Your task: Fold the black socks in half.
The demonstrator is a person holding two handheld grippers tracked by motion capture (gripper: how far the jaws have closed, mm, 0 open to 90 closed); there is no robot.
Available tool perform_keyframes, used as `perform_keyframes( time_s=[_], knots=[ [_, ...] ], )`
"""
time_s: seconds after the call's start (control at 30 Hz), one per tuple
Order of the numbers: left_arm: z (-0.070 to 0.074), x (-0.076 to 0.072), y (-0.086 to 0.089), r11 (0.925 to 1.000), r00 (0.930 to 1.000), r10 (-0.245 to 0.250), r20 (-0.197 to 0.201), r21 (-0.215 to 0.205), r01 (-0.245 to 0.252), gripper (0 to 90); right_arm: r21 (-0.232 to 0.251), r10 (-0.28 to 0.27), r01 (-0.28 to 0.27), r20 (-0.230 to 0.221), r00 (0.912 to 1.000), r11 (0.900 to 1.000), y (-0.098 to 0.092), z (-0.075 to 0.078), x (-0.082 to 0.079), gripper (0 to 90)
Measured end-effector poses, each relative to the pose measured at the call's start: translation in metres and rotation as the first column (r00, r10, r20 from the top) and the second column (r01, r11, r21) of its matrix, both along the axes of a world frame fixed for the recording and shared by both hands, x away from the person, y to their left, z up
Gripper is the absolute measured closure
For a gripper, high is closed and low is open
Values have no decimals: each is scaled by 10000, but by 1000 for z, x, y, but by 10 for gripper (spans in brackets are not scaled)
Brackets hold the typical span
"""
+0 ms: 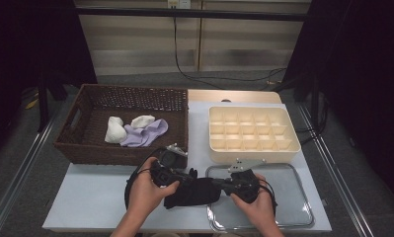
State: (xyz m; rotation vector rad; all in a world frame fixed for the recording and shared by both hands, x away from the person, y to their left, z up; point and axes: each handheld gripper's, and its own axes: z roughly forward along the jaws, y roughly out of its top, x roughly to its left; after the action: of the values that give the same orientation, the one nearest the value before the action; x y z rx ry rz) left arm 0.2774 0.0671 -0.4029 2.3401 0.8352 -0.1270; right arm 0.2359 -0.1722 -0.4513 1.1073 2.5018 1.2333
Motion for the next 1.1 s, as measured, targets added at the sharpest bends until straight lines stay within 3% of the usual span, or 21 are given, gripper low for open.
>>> perform_keyframes(
  time_s=[0.2, 0.37, 0.63, 0.87, 1.03, 1.1],
  knots=[
    [-8, -2, -13, 9998, 9999, -138, -49, 111, 139, 831, -62, -56, 56, 22, 10000, 10000, 0, 0, 0, 874],
    [-16, -4, -20, 9997, 9995, -253, -172, -48, 252, 830, -23, -141, 141, 34, 9999, 9999, -2, 0, 0, 872],
    [-10, -6, -25, 9997, 9995, -207, 233, -92, 210, 831, -127, -89, 89, 21, 10000, 9999, -1, -2, 1, 871],
    [-24, -8, -34, 9987, 9989, -468, -79, -229, 466, 813, -214, -61, 61, 2, 10000, 9998, -1, -4, 1, 867],
    [-23, -9, -32, 9983, 9988, -452, -181, -383, 445, 768, -219, -56, 55, -29, 10000, 9997, -1, -4, 1, 866],
    [-19, -10, -30, 9982, 9994, -343, -49, -485, 340, 747, -241, -27, 26, -31, 10000, 9997, -1, -4, 1, 867]
  ],
)
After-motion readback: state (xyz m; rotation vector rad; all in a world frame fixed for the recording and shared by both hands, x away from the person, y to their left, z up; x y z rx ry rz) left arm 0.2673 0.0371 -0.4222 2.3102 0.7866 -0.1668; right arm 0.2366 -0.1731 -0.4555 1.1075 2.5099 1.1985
